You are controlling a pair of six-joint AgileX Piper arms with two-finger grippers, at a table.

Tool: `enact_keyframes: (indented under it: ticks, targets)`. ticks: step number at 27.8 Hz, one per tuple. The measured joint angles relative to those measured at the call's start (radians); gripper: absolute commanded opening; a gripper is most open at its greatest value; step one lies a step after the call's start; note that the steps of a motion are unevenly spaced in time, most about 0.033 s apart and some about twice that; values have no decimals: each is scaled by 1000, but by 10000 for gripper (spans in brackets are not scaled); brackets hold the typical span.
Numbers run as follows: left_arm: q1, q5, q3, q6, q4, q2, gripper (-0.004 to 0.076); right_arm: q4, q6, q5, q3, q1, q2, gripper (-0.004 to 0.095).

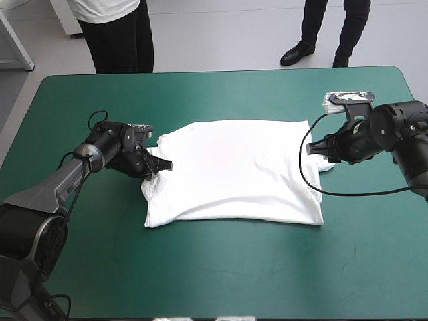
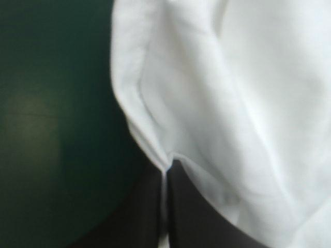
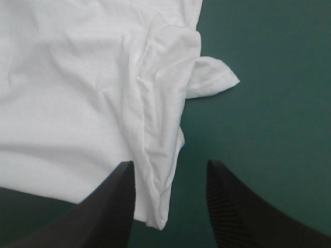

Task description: Fold the cloth

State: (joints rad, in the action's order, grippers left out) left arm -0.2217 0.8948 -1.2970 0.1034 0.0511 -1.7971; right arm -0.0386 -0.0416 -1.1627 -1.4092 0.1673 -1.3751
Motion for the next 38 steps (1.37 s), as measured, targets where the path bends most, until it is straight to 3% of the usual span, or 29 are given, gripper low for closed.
enact_keyframes:
  ticks: [9,18,29,33,38]
  targets:
    - [-77,47,-229,-2,-37,21,-10,0,0,0,0,0,0,414]
    - [-151,50,-241,-40,-2,7,-10,1,0,0,0,0,0,414]
    - [-216,69,-243,-52,11,-162,-6,20,0,0,0,0,0,414]
    - [-216,75,-252,-56,24,-179,90,27,0,0,0,0,0,414]
    - [-216,85,-254,-153,81,-178,388,30,0,0,0,0,0,414]
